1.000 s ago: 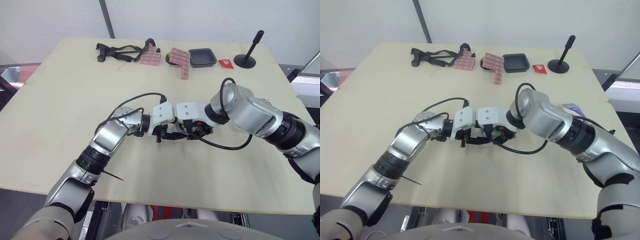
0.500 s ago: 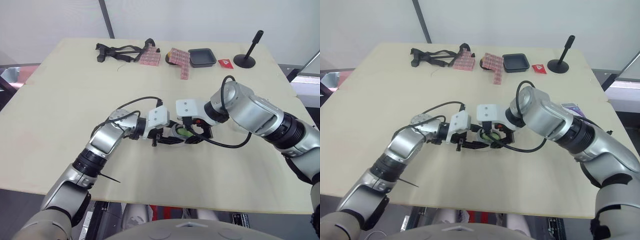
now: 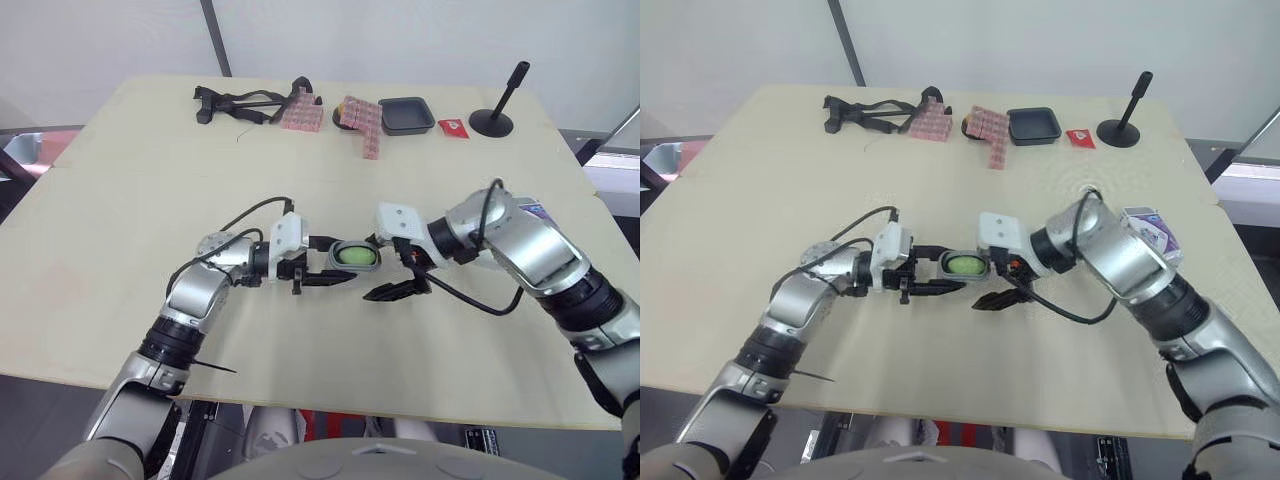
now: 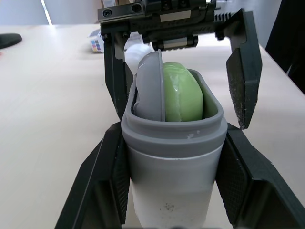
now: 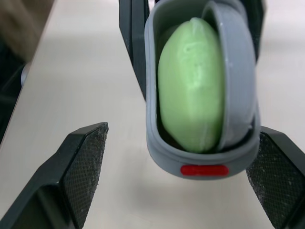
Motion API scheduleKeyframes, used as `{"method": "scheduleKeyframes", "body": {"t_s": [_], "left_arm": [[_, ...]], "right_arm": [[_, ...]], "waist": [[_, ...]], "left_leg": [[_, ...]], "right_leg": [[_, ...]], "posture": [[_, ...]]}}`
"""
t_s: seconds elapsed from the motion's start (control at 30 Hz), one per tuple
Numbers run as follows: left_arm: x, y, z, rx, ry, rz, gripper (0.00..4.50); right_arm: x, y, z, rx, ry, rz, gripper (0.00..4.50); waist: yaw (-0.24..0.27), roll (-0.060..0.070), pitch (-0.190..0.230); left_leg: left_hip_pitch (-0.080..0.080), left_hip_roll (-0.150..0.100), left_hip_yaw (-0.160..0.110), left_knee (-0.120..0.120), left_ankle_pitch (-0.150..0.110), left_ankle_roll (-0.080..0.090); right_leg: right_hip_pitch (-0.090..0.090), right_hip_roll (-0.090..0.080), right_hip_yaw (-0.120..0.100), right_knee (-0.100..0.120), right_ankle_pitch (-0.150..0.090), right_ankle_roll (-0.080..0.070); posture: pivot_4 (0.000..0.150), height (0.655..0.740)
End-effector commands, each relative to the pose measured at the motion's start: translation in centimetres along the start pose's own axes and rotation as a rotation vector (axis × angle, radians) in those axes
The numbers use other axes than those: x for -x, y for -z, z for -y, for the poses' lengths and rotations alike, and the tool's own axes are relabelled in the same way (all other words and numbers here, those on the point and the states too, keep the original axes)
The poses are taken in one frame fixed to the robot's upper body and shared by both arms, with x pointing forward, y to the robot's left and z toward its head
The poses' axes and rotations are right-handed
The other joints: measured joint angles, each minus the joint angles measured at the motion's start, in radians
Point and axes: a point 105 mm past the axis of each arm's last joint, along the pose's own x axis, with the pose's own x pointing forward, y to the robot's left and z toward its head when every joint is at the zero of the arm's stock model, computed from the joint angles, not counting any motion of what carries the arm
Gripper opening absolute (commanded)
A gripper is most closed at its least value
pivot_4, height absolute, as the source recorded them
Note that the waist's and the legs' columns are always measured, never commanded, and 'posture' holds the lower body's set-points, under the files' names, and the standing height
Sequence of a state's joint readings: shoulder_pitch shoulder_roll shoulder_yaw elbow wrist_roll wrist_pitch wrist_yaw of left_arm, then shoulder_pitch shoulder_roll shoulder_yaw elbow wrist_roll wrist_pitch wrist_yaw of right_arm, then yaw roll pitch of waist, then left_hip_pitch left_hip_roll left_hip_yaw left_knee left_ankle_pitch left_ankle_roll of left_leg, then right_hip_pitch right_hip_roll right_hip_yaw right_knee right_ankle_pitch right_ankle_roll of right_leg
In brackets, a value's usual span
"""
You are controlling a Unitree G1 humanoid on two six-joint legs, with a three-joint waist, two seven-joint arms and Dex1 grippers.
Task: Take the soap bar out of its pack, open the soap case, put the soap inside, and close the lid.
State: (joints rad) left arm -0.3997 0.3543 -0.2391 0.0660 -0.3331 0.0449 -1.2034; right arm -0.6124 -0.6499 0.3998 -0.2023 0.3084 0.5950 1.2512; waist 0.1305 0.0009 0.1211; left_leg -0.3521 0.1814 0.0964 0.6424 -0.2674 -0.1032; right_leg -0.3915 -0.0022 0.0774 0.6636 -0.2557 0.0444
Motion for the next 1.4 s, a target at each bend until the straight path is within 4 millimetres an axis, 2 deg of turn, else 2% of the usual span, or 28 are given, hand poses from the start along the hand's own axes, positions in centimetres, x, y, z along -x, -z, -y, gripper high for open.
{"method": "scheduleKeyframes", "body": {"t_s": [0.03, 0.17, 0.33, 0.5, 0.63, 0.8, 0.93, 1.07, 1.23, 1.4], "left_arm": [[0.8, -0.8, -0.2, -0.061, -0.031, 0.074, 1.89], [1.1, -0.3, 0.1, -0.082, -0.031, 0.075, 1.89], [1.1, 0.4, 0.3, -0.080, -0.023, 0.079, 1.89], [0.8, 0.8, 0.4, -0.092, 0.000, 0.079, 1.89], [0.6, 0.9, 0.3, -0.096, 0.011, 0.079, 1.89], [0.4, 0.9, 0.4, -0.087, 0.016, 0.088, 1.89], [0.4, 0.9, 0.5, -0.065, 0.020, 0.096, 1.89], [0.3, 0.9, 0.5, -0.069, 0.026, 0.093, 1.89], [0.0, 0.9, 0.5, -0.065, 0.028, 0.093, 1.89], [-0.3, 0.6, 0.8, -0.036, 0.045, 0.122, 1.89]], "right_arm": [[1.5, 0.2, -0.2, 0.077, 0.050, 0.121, 4.47], [2.3, 0.6, -0.4, 0.048, 0.113, 0.259, 4.47], [2.9, 2.8, -1.3, 0.060, 0.162, 0.283, 4.47], [3.7, 3.4, -0.9, 0.044, 0.251, 0.313, 4.47], [5.3, 4.0, -0.2, -0.011, 0.367, 0.308, 4.47], [9.4, 5.6, -0.8, -0.097, 0.509, 0.285, 4.47], [13.4, 7.8, -0.6, -0.158, 0.641, 0.169, 4.47], [16.7, 9.2, -0.5, -0.260, 0.628, -0.067, 4.47], [18.5, 9.1, 0.4, -0.300, 0.585, -0.330, 4.47], [18.9, 8.0, 2.2, -0.338, 0.554, -0.491, 4.47]], "waist": [[0.002, 0.000, 0.000], [-0.002, 0.000, 0.000], [-0.008, 0.000, 0.000], [-0.019, 0.000, 0.000], [-0.019, 0.000, 0.000], [-0.009, 0.000, 0.000], [-0.011, 0.000, 0.000], [-0.016, 0.001, 0.000], [-0.021, 0.002, -0.001], [-0.020, 0.002, -0.001]], "left_leg": [[0.000, 0.000, 0.000, 0.000, 0.000, 0.000], [-0.001, 0.000, 0.000, 0.000, 0.000, 0.000], [-0.001, 0.000, 0.000, 0.000, 0.000, 0.000], [-0.001, 0.000, 0.000, 0.000, 0.000, 0.001], [-0.001, 0.000, 0.000, 0.000, 0.000, 0.001], [-0.003, 0.000, -0.001, 0.000, 0.000, 0.001], [-0.003, -0.001, -0.001, 0.000, 0.000, 0.001], [-0.002, -0.001, -0.001, 0.000, 0.000, 0.001], [-0.001, 0.001, -0.002, 0.000, 0.000, 0.001], [-0.002, 0.001, -0.002, 0.001, 0.000, 0.002]], "right_leg": [[0.000, 0.000, 0.000, 0.000, 0.000, 0.000], [0.000, 0.000, 0.000, -0.001, 0.000, 0.000], [-0.001, -0.003, -0.001, 0.000, 0.000, 0.000], [-0.001, -0.003, -0.001, 0.000, 0.000, 0.000], [-0.001, -0.003, -0.001, -0.001, 0.000, 0.000], [0.000, -0.003, -0.001, -0.002, 0.000, 0.000], [0.000, -0.003, -0.001, -0.003, 0.000, 0.000], [0.000, -0.002, -0.001, -0.003, 0.000, 0.000], [0.002, 0.001, -0.001, -0.004, 0.000, 0.000], [0.001, 0.000, -0.002, -0.003, 0.000, 0.000]], "posture": [[0.150, 0.7400], [0.150, 0.7400], [0.150, 0.7400], [0.150, 0.7400], [0.150, 0.7400], [0.150, 0.7400], [0.150, 0.7400], [0.150, 0.7400], [0.150, 0.7400], [0.150, 0.7400]]}}
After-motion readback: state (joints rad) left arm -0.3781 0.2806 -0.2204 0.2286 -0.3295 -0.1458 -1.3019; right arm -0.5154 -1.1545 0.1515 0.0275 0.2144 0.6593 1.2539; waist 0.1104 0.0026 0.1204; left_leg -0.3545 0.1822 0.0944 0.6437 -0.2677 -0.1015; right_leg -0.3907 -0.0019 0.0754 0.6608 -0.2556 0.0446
